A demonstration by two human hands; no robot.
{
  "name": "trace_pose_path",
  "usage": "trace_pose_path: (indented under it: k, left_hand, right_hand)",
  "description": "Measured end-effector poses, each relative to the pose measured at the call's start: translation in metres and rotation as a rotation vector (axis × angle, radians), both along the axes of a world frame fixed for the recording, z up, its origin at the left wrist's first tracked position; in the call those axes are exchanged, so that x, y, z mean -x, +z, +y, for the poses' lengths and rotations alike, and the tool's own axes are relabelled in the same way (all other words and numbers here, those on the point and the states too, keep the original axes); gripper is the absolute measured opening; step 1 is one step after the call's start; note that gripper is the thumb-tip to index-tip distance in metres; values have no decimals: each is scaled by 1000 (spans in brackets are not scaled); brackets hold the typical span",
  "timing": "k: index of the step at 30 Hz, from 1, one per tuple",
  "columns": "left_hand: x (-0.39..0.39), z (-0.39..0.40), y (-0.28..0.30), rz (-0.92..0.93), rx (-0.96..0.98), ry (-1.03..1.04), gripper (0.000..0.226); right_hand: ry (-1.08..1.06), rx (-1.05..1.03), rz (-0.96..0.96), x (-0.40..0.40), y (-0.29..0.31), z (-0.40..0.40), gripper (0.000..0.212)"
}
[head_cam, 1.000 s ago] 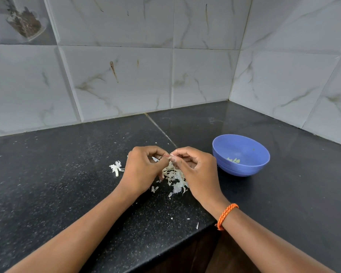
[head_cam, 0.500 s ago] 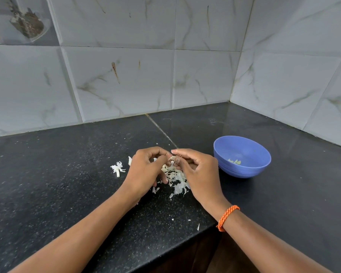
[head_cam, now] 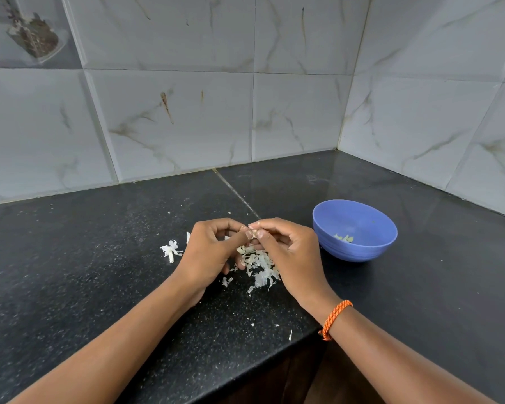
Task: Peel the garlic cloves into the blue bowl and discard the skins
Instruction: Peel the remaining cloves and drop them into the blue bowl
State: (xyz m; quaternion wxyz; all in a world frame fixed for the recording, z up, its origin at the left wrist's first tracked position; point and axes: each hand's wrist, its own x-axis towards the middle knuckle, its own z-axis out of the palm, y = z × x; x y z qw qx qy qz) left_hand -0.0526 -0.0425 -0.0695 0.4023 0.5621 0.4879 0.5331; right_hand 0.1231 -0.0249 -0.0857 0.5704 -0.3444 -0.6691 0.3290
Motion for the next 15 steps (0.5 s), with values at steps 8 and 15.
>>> trace_pose_path:
  k: [8, 15]
  left_hand:
    - [-1, -1, 0, -9, -2, 7, 11]
    - [3, 1, 0, -5, -26, 46, 5]
  right_hand:
    - [22, 104, 104, -1, 2, 1, 8]
    - [62, 159, 153, -3, 6, -1, 18]
